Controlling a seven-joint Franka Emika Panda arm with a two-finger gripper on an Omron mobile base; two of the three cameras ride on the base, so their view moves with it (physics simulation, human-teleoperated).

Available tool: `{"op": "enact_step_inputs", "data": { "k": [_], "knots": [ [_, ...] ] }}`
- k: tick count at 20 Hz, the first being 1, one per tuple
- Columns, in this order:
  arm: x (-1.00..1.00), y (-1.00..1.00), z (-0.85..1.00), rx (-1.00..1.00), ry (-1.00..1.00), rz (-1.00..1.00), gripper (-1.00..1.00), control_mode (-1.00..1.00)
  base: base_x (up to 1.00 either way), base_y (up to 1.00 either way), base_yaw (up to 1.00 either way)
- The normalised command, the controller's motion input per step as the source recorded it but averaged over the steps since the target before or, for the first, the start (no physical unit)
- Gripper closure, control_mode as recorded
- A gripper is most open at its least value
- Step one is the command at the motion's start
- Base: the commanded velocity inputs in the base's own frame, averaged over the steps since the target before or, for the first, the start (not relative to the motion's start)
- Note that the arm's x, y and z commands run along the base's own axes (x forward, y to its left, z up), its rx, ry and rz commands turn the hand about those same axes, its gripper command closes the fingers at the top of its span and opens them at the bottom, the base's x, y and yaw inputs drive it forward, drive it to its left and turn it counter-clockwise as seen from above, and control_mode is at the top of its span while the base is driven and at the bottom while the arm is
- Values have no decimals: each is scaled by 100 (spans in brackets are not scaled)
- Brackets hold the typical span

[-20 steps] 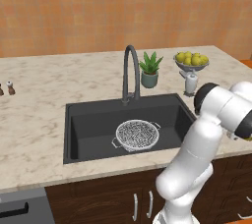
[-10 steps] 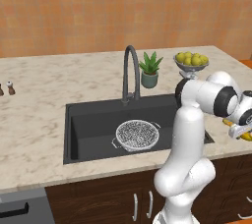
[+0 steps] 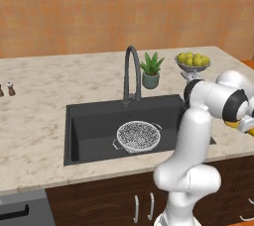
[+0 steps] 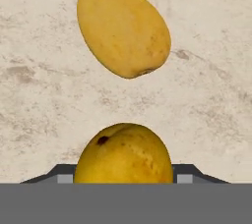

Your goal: Put the colander in the sink, put the orange, mango, mango in the colander, and turn on the sink faucet and pour water over the colander.

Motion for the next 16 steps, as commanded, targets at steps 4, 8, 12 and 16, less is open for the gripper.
{"op": "enact_step_inputs", "data": {
  "k": [4, 8, 12, 16],
  "knots": [
    [-14, 75, 29, 0, -8, 0, 100, -100, 0, 0, 0],
    [-5, 89, 25, 0, -7, 0, 100, -100, 0, 0, 0],
    [1, 97, 22, -1, -2, -1, 100, -100, 0, 0, 0],
    [11, 87, 26, 0, 0, 0, 100, -100, 0, 0, 0]
  ]
}}
